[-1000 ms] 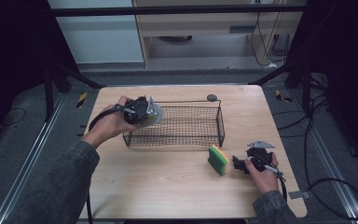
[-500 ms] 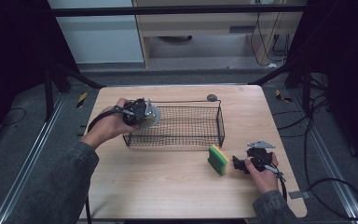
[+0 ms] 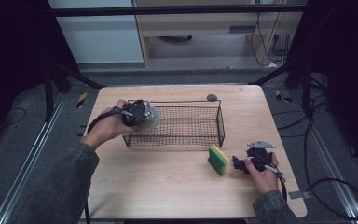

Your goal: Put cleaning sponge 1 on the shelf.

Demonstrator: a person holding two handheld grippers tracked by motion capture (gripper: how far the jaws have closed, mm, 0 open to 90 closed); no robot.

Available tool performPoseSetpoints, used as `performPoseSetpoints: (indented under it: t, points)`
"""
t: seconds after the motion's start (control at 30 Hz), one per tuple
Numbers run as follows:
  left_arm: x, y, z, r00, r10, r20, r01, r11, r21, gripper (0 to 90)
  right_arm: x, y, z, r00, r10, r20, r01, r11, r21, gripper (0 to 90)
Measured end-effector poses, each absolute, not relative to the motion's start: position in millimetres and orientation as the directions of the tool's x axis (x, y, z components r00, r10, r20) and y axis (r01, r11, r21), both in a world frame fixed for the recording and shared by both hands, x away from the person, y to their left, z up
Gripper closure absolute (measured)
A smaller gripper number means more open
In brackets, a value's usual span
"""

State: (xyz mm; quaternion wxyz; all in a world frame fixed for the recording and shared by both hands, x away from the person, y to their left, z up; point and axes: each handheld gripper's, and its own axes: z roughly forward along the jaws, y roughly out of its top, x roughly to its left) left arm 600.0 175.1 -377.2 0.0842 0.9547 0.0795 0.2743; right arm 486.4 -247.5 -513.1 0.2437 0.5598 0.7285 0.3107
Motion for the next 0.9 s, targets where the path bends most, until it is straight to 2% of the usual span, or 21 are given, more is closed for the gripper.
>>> performPoseSetpoints:
  t: [0.9]
  points:
    - [608.7,172.0,-403.5,0.865,0.199,0.461,0.122,-0.974,0.192,69.5,486.4,-247.5,-512.9,-0.254,0.967,-0.005,0.665,0.179,0.725,0.6]
